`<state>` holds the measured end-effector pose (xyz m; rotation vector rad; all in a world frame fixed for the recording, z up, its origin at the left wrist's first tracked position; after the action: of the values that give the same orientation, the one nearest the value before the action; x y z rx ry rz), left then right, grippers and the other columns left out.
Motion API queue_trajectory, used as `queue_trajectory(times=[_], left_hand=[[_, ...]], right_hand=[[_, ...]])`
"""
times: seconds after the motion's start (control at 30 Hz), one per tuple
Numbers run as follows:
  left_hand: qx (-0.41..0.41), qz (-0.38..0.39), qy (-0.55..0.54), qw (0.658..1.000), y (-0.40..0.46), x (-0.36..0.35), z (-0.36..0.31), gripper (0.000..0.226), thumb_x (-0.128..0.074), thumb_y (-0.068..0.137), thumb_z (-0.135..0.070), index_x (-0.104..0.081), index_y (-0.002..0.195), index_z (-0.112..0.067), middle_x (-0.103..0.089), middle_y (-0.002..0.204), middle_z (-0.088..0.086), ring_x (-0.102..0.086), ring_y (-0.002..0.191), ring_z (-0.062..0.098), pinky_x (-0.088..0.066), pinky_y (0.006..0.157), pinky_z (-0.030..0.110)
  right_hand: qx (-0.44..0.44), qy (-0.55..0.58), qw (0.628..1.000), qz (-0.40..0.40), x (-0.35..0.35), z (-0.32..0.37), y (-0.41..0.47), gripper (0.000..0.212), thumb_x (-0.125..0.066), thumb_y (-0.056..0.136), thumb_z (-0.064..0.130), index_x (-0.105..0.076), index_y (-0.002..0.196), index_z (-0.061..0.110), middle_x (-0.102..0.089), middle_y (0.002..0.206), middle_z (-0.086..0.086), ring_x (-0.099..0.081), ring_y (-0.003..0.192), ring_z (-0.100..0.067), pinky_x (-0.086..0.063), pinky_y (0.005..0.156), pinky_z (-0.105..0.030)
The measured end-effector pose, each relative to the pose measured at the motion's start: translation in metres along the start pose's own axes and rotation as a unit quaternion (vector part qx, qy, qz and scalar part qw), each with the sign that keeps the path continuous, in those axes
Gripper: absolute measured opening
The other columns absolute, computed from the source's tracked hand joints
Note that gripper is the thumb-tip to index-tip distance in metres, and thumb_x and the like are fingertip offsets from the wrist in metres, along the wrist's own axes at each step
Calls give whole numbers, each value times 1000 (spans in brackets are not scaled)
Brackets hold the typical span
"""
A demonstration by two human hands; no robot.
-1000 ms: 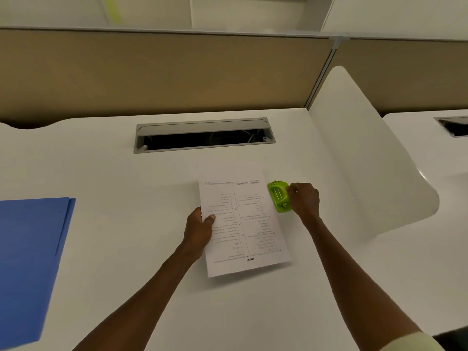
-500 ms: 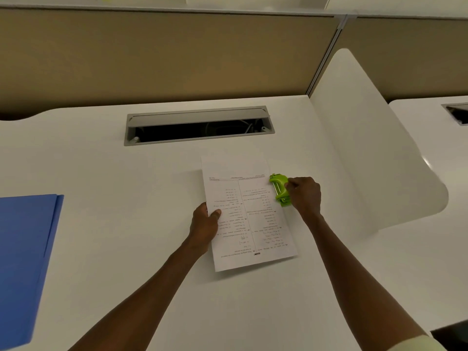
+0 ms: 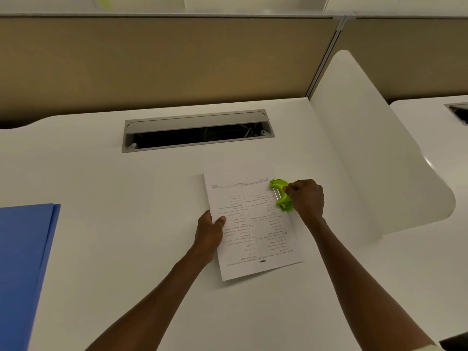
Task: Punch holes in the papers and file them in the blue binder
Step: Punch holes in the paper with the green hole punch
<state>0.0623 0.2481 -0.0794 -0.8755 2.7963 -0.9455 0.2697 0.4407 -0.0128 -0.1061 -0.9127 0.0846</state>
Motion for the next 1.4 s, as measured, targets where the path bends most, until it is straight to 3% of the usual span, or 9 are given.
queue_trajectory(times=[0.4, 0.53, 0.7, 1.13, 1.27, 1.4], left_hand=[[-4, -3, 12, 1000, 2, 1, 0, 29, -50, 97, -21, -54, 126, -18, -65, 122, 0, -66, 102, 24, -55, 90, 48], [-12, -5, -1, 1000, 1, 1, -1, 25, -50, 98, -19, -54, 122, -19, -65, 120, 0, -66, 97, 20, -57, 81, 39], [-7, -2, 0, 1000, 2, 1, -4, 29, -50, 97, -18, -53, 127, -17, -64, 124, 2, -65, 105, 25, -54, 92, 49], [-15, 26, 16, 999, 6, 0, -11, 33, -49, 98, -19, -51, 131, -18, -63, 126, 1, -63, 107, 24, -53, 94, 47], [-17, 26, 15, 999, 6, 0, -12, 32, -50, 98, -18, -52, 130, -18, -64, 125, 1, -64, 107, 24, -52, 95, 49], [-17, 28, 12, 999, 5, 0, -12, 33, -49, 98, -17, -52, 130, -18, -64, 125, 2, -63, 108, 25, -51, 96, 50]], right_hand=[[-6, 13, 1000, -1, 0, -1, -1, 13, -71, 78, 28, -77, 85, 18, -72, 79, -3, -63, 72, -22, -41, 63, -26], [-3, 13, 1000, 3, 0, 0, -1, 13, -72, 78, 29, -77, 85, 18, -70, 74, -1, -61, 69, -21, -40, 63, -26], [-3, 12, 1000, -1, 0, 0, -1, 14, -72, 79, 29, -77, 87, 18, -72, 81, -2, -63, 73, -22, -42, 64, -27], [-26, -4, 1000, 10, 1, 0, 3, 16, -77, 75, 33, -75, 82, 19, -70, 78, 0, -65, 75, -22, -43, 64, -27], [-74, -38, 996, 36, 2, -1, 14, 28, -82, 70, 35, -70, 85, 15, -65, 81, -2, -62, 79, -25, -44, 68, -30], [-109, -76, 988, 84, 3, -4, 25, 45, -84, 67, 39, -53, 80, 10, -56, 82, -5, -51, 76, -27, -40, 69, -31]])
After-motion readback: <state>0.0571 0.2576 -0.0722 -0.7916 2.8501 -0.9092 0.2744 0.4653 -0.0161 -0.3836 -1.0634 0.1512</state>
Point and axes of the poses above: each hand's wrist, its own y-axis towards the middle knuckle, its own x-axis out of the back of the hand, z = x × y, the point moved 7 cm from there along y, towards the middle knuckle
